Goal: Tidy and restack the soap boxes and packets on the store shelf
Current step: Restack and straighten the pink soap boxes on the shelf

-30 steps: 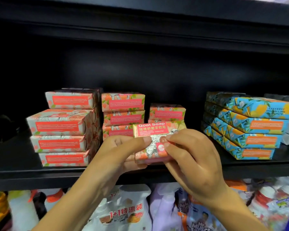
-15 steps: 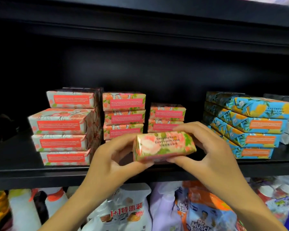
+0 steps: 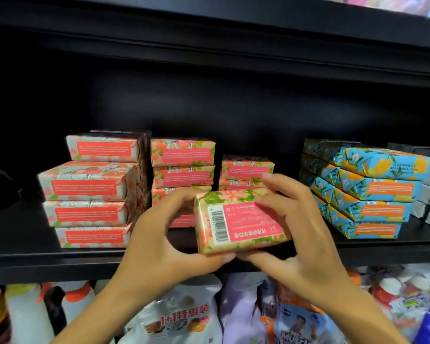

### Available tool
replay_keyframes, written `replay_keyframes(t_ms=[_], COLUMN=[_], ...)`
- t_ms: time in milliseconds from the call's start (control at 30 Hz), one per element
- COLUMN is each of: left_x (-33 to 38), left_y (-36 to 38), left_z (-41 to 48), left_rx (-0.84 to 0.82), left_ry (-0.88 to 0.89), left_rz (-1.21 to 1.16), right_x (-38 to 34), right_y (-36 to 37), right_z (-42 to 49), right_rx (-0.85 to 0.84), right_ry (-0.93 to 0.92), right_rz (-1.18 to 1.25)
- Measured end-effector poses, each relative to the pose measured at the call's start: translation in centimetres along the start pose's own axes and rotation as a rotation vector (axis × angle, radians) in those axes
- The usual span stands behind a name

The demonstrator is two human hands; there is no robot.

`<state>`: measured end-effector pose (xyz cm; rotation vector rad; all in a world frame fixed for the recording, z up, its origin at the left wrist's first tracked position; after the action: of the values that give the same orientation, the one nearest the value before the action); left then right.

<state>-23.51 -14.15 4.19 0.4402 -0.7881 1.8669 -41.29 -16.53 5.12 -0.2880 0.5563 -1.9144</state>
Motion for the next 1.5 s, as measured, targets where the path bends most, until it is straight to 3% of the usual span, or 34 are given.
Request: replay_keyframes(t_ms=[100, 200, 367, 500, 667, 800, 1000, 1133, 1333, 1500], left_x=[0.9, 1.2, 0.5, -0.4, -2.2, -2.3, -2.2, -1.7, -3.1, -1.9], left_y=[-0.5, -0.2, -0.5, -1.5, -2.2, -1.9, -4.6, -4.2, -3.1, -2.6], left_z=[0.0, -0.1, -0.4, -0.8, -1.0, -0.8, -1.8, -2.2, -2.9, -2.6], left_rx=[0.032, 0.054, 0.074, -0.005, -0.069, -0.124, 0.034, 0.047, 0.124, 0.125], left_ry=[0.177, 0.287, 0.337, 0.216, -0.186, -0.25, -0.248, -0.24, -0.286, -0.068], left_rz=[0.195, 0.243, 0.29, 0.279, 0.007, -0.135, 0.079, 0.326, 0.483, 0.645], right_x=[1.0, 1.7, 1.4, 0.4, -0.5, -0.6, 0.8, 2.2, 2.7, 2.9], right_y=[0.2, 0.7, 0.5, 0.7, 1.5, 2.6, 4.3, 4.5, 5.2, 5.5], right_z=[0.0, 0.3, 1.2, 0.7, 0.3, 0.0, -0.8, -1.8, -3.0, -3.4], right_rx=[-0.054, -0.111, -0.133, -0.013, 0.156, 0.176, -0.082, -0.23, -0.406, -0.422], right_ry=[0.209, 0.369, 0.38, 0.346, 0.25, 0.201, 0.352, 0.426, 0.379, 0.355], right_rz=[0.303, 0.529, 0.426, 0.351, 0.2, 0.209, 0.329, 0.165, -0.044, -0.111])
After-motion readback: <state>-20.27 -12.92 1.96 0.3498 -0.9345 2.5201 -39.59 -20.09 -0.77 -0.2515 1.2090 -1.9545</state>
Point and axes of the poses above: each hand's wrist, its own z-axis towards the middle knuckle, its own y-axis out of the palm, x = y × z, the point moved 6 cm from there along z, towards the middle knuckle, and after that the axes turned 2 degrees about -y, right-handed, at the moved point
